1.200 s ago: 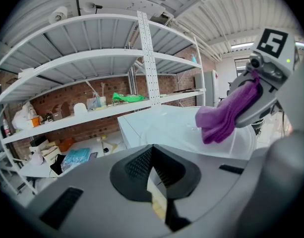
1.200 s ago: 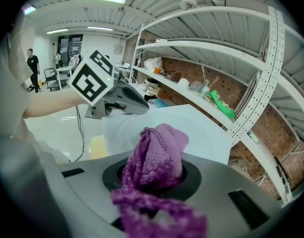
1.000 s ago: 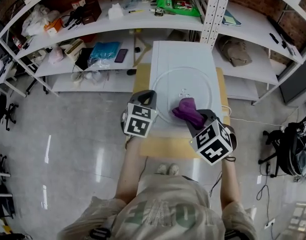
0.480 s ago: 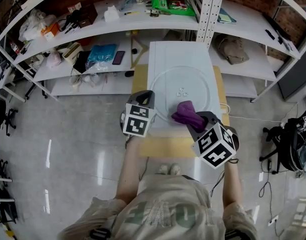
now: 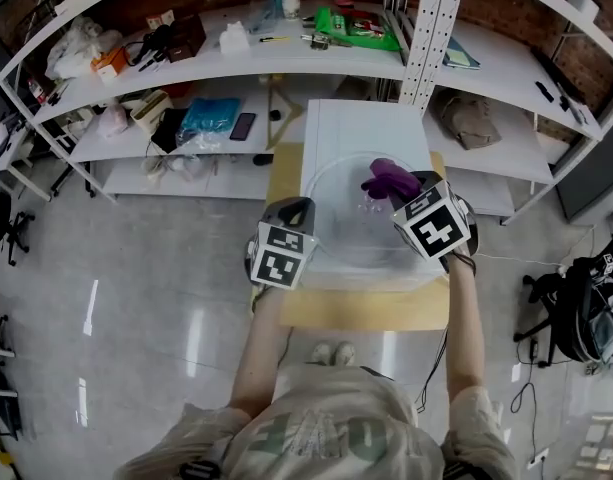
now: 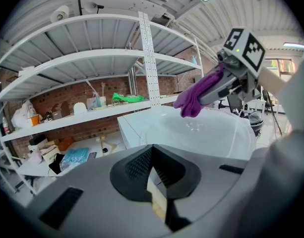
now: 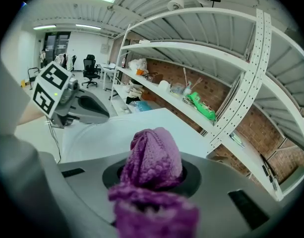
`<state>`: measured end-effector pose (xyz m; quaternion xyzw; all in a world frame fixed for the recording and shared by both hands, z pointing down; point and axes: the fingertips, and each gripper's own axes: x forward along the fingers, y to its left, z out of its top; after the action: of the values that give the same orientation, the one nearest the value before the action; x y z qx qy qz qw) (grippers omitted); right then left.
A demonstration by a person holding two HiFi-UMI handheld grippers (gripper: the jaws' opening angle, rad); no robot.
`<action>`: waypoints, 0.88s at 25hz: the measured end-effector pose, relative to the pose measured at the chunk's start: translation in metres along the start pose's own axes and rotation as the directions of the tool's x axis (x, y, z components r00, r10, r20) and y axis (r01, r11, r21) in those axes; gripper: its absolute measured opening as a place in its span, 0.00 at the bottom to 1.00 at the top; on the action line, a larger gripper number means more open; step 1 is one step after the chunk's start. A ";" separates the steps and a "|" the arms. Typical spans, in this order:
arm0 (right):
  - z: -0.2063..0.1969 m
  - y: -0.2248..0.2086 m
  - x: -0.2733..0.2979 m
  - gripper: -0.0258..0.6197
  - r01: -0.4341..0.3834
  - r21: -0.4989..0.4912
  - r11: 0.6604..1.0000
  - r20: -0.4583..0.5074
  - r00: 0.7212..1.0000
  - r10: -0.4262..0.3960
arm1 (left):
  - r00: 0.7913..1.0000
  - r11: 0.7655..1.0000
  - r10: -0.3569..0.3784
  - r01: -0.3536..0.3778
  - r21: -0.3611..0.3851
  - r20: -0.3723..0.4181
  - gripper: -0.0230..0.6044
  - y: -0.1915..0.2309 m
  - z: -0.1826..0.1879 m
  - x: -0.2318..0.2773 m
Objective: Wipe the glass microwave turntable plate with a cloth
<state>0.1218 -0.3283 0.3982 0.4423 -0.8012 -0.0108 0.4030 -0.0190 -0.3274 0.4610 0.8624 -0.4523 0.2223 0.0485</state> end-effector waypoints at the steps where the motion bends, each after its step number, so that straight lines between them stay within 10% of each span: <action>1: 0.002 -0.006 0.007 0.13 0.007 0.002 1.000 -0.003 1.000 -0.007 | 1.000 1.000 0.000 0.000 -0.001 0.000 0.04 0.000 0.000 0.000; 22: -0.014 0.003 0.027 0.13 -0.017 0.008 1.000 -0.068 0.998 0.017 | 1.000 1.000 -0.005 0.005 -0.012 -0.001 0.04 0.003 0.002 -0.003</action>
<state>0.1212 -0.3405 0.4259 0.4370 -0.7908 0.0106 0.4284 -0.0222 -0.3272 0.4575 0.8631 -0.4514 0.2198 0.0542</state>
